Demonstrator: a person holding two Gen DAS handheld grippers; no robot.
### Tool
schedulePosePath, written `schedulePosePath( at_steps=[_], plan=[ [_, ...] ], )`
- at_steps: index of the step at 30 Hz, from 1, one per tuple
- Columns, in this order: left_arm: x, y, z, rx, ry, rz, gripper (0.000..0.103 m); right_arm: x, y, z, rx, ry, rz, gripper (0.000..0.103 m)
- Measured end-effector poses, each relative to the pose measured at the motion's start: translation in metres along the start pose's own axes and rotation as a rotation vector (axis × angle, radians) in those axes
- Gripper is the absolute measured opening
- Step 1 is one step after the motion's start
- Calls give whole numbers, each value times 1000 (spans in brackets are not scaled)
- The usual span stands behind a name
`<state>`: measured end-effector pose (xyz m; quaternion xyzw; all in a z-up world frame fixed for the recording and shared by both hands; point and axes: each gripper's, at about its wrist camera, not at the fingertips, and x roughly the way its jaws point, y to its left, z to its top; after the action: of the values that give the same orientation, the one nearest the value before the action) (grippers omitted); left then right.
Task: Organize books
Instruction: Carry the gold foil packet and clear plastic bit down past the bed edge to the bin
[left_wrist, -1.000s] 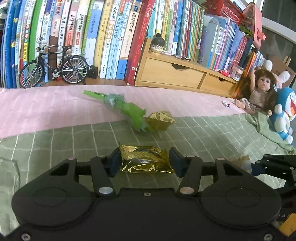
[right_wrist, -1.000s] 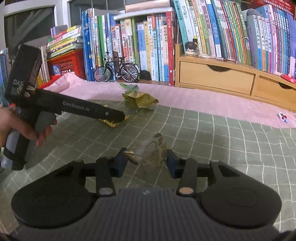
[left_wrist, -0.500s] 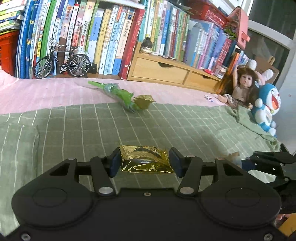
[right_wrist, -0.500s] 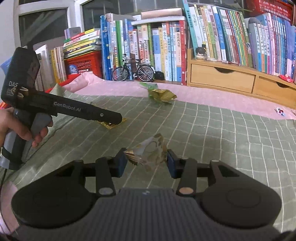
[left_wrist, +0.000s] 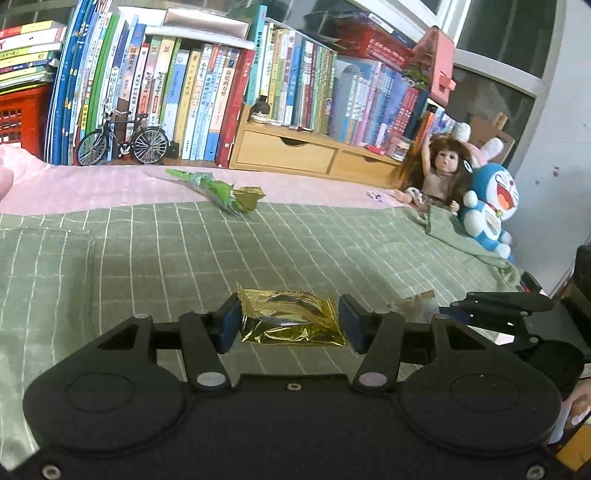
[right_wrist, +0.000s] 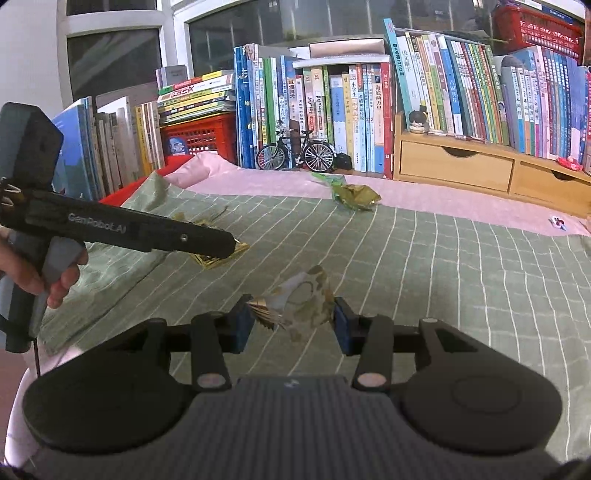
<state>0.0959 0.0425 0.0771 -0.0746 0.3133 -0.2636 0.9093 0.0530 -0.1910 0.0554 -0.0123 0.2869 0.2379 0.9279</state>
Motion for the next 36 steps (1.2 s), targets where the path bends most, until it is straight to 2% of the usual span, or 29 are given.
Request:
schedulePosePath(
  at_steps=[13, 24, 36],
  plan=[
    [-60, -16, -39, -7, -3, 42, 53, -47, 25, -17, -11, -37, 17, 49],
    [-109, -45, -72, 17, -34, 11, 53, -92, 46, -43, -22, -40, 27, 50],
    [-136, -62, -127, -11, 10, -32, 53, -125, 65, -89, 13, -27, 32, 50]
  ],
)
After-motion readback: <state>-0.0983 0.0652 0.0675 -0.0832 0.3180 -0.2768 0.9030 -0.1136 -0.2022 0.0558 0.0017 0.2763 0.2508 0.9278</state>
